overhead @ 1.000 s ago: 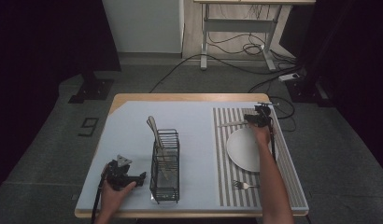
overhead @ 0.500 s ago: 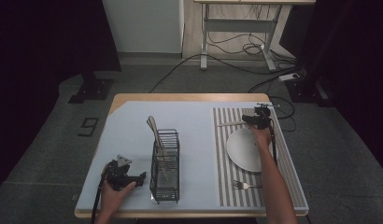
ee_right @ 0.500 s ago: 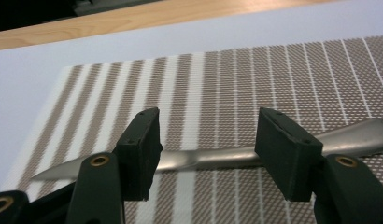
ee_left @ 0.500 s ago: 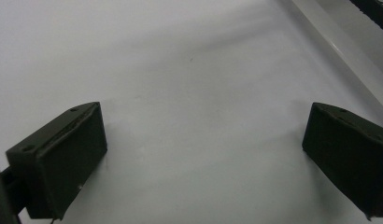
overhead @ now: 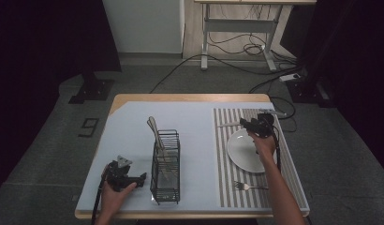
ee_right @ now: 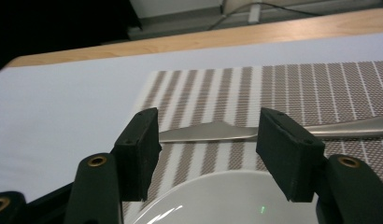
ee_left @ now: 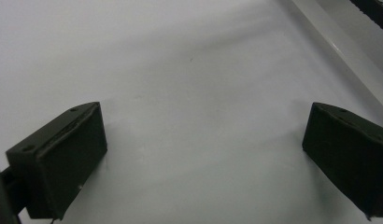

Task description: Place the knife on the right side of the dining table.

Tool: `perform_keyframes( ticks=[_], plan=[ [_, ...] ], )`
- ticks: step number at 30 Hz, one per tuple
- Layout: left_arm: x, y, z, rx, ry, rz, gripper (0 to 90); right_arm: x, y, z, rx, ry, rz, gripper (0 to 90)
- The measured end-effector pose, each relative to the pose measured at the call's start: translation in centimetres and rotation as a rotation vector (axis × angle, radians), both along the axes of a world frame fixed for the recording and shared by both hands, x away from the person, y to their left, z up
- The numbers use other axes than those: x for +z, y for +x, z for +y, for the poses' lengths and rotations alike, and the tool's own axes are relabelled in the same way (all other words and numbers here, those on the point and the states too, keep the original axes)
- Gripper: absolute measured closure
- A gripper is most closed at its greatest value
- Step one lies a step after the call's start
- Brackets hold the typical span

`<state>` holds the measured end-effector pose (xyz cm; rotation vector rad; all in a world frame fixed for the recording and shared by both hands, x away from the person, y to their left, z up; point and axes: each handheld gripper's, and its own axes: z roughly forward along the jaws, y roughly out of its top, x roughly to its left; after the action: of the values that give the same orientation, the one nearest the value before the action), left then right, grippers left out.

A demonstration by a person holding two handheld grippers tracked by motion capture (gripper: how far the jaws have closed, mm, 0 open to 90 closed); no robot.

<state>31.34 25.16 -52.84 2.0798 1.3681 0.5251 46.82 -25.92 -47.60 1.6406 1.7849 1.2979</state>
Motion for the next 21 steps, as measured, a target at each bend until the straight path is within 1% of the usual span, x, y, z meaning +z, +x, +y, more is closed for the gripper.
perform_keyframes(
  ticks=[3, 6, 9, 10, 11, 12, 13, 14, 16, 21],
  plan=[
    [0.0, 0.0, 0.0, -0.001, 0.002, 0.002, 0.0, 0.5, -1.7, 0.2, 0.024, 0.007, -0.042, 39.6],
    [0.0, 0.0, 0.0, 0.002, -0.001, 0.001, 0.0, 0.8, -3.5, 0.4, 0.050, 0.026, -0.069, 39.6],
    [0.0, 0.0, 0.0, 0.002, -0.002, 0.001, 0.0, 1.0, -5.3, 0.6, 0.076, 0.051, -0.082, 39.5],
    [0.0, 0.0, 0.0, 0.002, -0.001, 0.001, 0.0, 1.2, -6.4, 0.6, 0.086, 0.057, -0.095, 39.5],
    [0.0, 0.0, 0.0, 0.002, -0.001, 0.001, 0.0, 1.2, -6.4, 0.6, 0.086, 0.057, -0.095, 39.5],
    [0.0, 0.0, 0.0, 0.001, -0.001, 0.001, 0.0, 1.3, -7.7, 0.7, 0.101, 0.067, -0.108, 39.4],
    [0.0, 0.0, 0.0, 0.002, -0.001, 0.001, 0.0, 1.3, -7.7, 0.7, 0.101, 0.067, -0.108, 39.4],
    [0.0, 0.0, 0.0, 0.002, -0.001, 0.001, 0.0, 1.2, -8.1, 0.8, 0.106, 0.067, -0.112, 39.5],
    [0.0, 0.0, 0.0, 0.002, -0.001, 0.001, 0.0, 1.1, -9.3, 1.0, 0.125, 0.072, -0.119, 39.3],
    [0.0, 0.0, 0.0, 0.001, -0.001, 0.001, 0.0, 0.3, -11.5, 1.9, 0.181, 0.064, -0.129, 39.3]
  ],
)
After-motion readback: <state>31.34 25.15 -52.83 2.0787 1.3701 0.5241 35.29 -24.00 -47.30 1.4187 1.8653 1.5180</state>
